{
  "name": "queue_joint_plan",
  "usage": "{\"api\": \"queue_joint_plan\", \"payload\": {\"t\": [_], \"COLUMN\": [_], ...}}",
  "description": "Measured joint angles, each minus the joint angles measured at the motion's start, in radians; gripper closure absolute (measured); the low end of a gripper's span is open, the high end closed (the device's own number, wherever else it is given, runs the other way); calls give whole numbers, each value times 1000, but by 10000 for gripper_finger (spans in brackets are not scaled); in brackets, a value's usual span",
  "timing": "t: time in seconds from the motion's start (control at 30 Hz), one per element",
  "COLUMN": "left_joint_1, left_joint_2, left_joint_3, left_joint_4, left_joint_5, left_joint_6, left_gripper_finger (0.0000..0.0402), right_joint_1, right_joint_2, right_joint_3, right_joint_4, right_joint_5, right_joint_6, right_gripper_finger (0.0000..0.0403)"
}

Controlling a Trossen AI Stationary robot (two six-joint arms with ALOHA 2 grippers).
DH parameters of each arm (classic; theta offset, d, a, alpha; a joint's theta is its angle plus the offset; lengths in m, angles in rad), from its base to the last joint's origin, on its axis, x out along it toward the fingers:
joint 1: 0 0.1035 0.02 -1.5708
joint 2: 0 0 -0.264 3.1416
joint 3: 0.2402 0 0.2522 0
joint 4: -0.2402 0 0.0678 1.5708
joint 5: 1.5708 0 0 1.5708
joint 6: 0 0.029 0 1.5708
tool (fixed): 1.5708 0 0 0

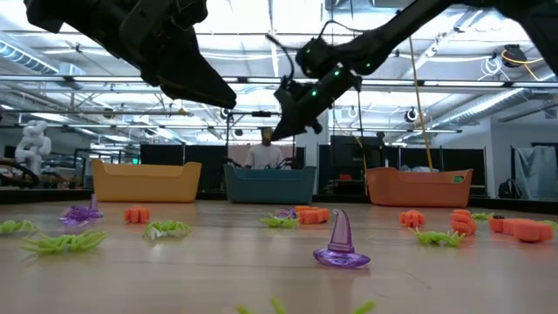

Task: Sort Halloween decoration
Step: Put the green spider toy into the blue bin

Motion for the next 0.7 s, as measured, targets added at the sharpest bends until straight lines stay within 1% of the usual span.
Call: {"api": "queue_joint_plan", "payload": {"t": [0.17, 0.57, 0.7], "left_joint_1": [0, 0, 0], "left_joint_2": [0, 0, 0], "left_joint_3": [0, 0, 0], "left_joint_4": [0, 0, 0], "left_joint_5": [0, 0, 0], "left_joint_6": [20, 23, 23], "left_gripper_finger": [233, 233, 233], "right_joint_1": [-10, -43, -45], "right_joint_2": [45, 44, 43], "right_joint_3": [33, 35, 35], "right_joint_4": [-68, -172, -177], "right_joint_5": [0, 2, 3], "right_joint_6": [-8, -27, -27], "right_gripper_finger": [403, 403, 403]}}
